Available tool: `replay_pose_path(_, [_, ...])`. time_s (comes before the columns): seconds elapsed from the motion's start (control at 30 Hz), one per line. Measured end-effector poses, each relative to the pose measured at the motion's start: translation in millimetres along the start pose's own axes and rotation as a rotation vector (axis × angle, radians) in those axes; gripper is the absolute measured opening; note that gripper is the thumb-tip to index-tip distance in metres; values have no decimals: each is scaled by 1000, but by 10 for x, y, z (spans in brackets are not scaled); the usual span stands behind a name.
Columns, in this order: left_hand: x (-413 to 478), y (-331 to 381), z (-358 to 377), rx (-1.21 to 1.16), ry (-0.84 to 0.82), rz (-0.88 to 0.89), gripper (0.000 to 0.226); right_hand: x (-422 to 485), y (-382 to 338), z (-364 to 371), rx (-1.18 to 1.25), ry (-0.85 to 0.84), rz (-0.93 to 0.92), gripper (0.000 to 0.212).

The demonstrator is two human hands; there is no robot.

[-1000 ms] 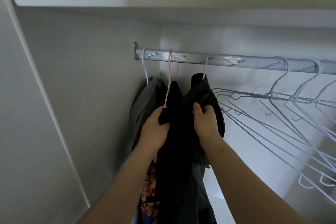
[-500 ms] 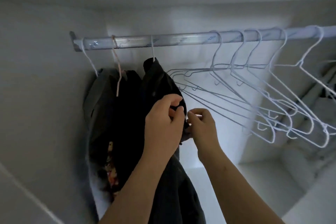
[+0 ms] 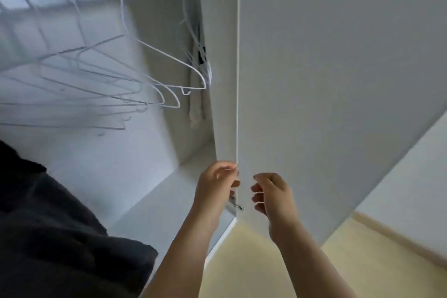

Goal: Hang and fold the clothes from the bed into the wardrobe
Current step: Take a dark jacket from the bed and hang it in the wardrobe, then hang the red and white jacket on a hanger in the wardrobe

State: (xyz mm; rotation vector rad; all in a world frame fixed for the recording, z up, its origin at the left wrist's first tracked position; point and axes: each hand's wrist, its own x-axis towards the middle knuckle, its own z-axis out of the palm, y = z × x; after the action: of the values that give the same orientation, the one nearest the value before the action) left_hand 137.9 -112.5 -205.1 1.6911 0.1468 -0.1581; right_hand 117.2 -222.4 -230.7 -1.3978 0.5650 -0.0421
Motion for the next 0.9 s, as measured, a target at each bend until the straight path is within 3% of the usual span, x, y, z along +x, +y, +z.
replay_pose_path(0.27, [-961, -407, 2105, 85, -392, -161, 11, -497, 503, -2377, 129, 325, 167, 11])
replay_pose_path(0.47, [-1875, -503, 3508, 178, -719, -198, 10, -1133, 762, -3954, 260, 617, 194, 11])
replay_pose_path(0.9, [-3680, -786, 5678, 486, -1388, -130, 17, -2455, 1420, -5966, 729, 1223, 188, 12])
